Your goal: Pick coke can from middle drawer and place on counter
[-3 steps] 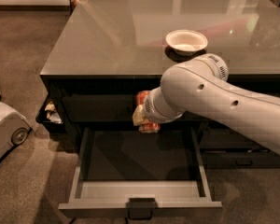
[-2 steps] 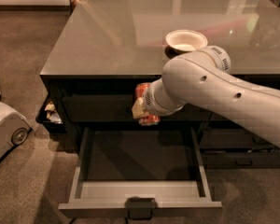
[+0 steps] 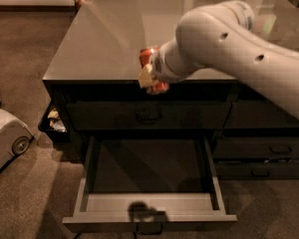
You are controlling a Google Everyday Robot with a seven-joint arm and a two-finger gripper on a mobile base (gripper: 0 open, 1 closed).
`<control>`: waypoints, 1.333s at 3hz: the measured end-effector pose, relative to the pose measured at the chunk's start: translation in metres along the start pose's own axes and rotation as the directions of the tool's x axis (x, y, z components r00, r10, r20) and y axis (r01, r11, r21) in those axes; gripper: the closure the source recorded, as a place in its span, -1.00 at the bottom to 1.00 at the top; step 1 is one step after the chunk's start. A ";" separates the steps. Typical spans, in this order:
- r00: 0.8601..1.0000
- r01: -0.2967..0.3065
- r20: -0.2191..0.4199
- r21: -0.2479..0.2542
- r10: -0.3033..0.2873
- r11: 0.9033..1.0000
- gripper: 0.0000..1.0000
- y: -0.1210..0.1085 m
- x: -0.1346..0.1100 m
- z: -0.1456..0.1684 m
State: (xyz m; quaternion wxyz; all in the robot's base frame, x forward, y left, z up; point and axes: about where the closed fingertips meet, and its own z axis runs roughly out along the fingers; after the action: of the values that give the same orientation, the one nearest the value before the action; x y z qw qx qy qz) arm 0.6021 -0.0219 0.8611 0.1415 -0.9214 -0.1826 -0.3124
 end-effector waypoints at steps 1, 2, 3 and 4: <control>0.999 0.042 -0.036 0.022 -0.041 0.999 1.00 0.007 0.050 0.007; 0.998 0.057 -0.040 0.076 -0.054 0.996 1.00 0.011 0.086 0.031; 0.998 0.059 -0.017 0.120 -0.057 0.991 1.00 0.016 0.108 0.052; 0.997 0.072 0.032 0.132 -0.076 0.989 1.00 0.021 0.120 0.064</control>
Offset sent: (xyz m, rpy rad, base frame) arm 0.1365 0.0382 0.0354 0.0922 -0.0287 0.1332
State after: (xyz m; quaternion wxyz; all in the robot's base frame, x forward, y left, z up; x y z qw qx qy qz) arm 0.7328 0.0126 0.8845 0.1864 -0.9084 -0.2393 -0.2878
